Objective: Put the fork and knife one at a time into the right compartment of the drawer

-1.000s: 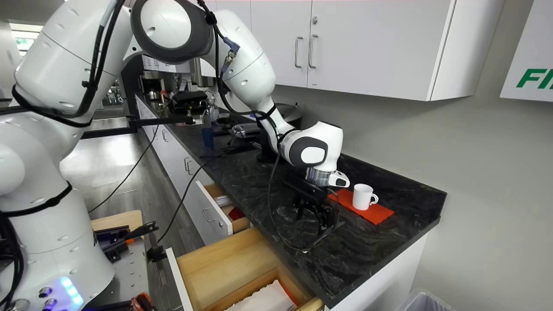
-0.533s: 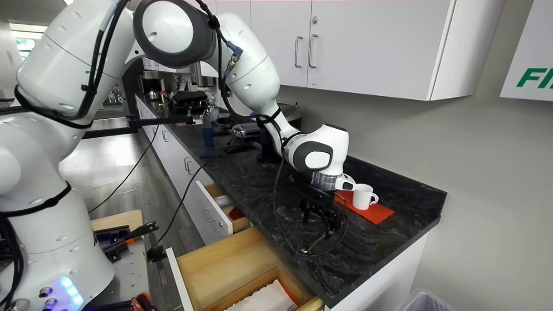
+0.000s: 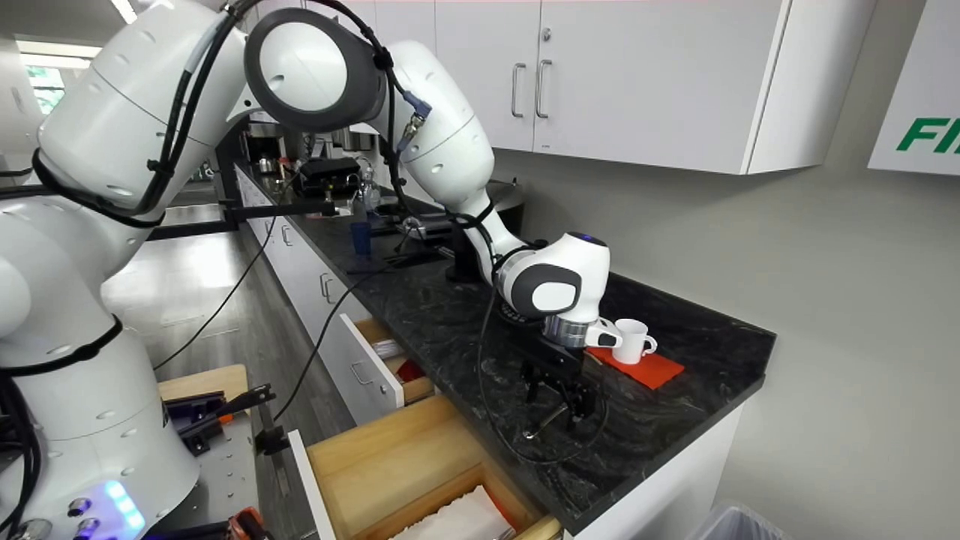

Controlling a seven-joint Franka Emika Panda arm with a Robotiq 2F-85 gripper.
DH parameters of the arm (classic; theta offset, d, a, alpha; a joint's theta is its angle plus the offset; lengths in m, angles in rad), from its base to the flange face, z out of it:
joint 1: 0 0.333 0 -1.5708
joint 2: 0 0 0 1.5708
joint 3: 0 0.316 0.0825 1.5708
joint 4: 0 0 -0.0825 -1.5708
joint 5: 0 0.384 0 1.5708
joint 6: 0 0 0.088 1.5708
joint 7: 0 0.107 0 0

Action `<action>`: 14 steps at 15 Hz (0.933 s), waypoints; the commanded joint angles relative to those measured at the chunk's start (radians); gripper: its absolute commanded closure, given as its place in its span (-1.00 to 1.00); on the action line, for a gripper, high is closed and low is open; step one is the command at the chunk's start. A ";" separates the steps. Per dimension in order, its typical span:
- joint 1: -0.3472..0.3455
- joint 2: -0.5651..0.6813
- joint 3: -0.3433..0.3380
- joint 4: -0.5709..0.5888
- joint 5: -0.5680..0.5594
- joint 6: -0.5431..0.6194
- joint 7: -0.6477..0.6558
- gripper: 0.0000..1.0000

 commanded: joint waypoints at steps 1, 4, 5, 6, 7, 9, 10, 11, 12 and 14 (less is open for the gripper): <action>-0.035 0.036 0.032 0.037 0.011 0.015 -0.042 -0.48; -0.041 0.040 0.035 0.050 0.010 0.008 -0.053 -0.07; -0.043 0.040 0.036 0.053 0.011 0.007 -0.055 0.06; -0.044 0.038 0.036 0.052 0.011 0.006 -0.057 0.20; -0.045 0.037 0.036 0.053 0.011 0.007 -0.059 0.32; -0.047 0.034 0.037 0.052 0.012 0.008 -0.062 0.58; -0.049 0.033 0.037 0.052 0.012 0.009 -0.062 0.70; -0.051 0.032 0.037 0.052 0.013 0.009 -0.063 0.85; -0.053 0.032 0.038 0.052 0.014 0.009 -0.063 0.87; -0.056 0.026 0.035 0.050 0.017 0.008 -0.057 0.84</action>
